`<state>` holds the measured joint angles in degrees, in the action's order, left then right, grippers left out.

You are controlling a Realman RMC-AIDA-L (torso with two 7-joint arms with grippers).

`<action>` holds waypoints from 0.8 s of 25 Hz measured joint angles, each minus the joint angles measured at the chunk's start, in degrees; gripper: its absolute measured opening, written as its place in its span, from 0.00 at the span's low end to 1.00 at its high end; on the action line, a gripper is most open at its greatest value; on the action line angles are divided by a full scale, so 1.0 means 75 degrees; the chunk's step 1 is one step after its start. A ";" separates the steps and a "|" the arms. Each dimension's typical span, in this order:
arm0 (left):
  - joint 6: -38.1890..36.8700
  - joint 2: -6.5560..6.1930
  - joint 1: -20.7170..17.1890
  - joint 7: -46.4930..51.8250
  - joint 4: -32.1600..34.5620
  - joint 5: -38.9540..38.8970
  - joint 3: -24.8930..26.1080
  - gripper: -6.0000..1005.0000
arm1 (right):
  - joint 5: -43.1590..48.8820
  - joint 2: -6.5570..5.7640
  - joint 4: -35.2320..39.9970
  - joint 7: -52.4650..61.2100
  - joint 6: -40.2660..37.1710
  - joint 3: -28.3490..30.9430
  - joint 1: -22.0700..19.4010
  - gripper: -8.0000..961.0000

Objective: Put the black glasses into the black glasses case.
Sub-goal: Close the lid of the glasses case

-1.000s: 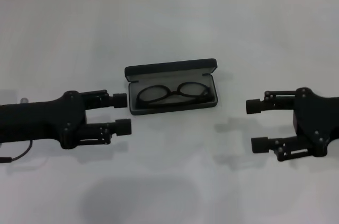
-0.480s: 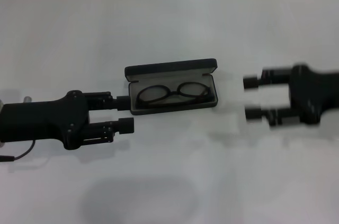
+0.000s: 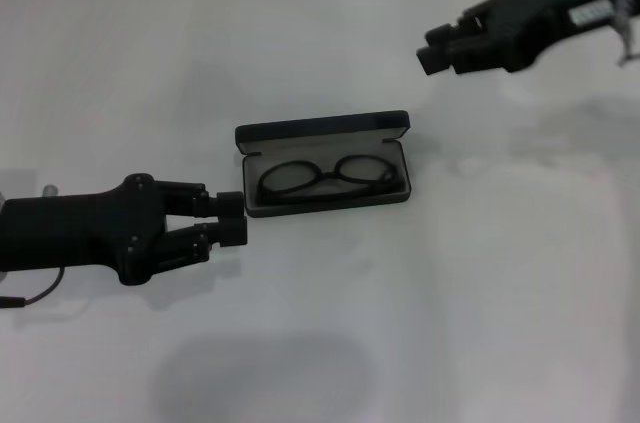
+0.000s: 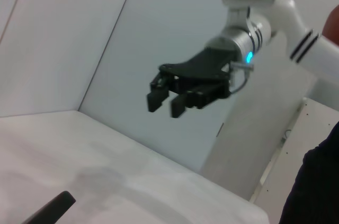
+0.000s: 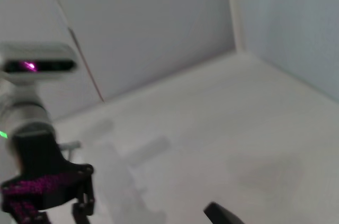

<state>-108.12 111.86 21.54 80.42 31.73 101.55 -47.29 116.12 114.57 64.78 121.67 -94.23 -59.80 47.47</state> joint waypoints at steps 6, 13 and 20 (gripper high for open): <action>0.0101 0.0051 0.0036 0.0000 -0.0013 0.0174 0.0034 0.33 | 0.0832 0.0221 -0.1193 0.0855 0.1391 -0.0894 0.1035 0.22; 0.0410 0.0069 0.0034 -0.0003 -0.0064 0.0208 0.0001 0.33 | -0.1489 0.0228 -0.2774 0.0558 0.5340 -0.3727 0.0951 0.01; 0.0712 0.0094 0.0104 0.0058 -0.0078 0.0155 0.0057 0.33 | -0.4575 0.0227 -0.2972 -0.0693 0.7919 -0.6083 0.0342 0.01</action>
<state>-102.77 112.57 22.32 80.85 31.15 102.71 -46.87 81.80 116.27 42.50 116.47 -34.83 -105.42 50.03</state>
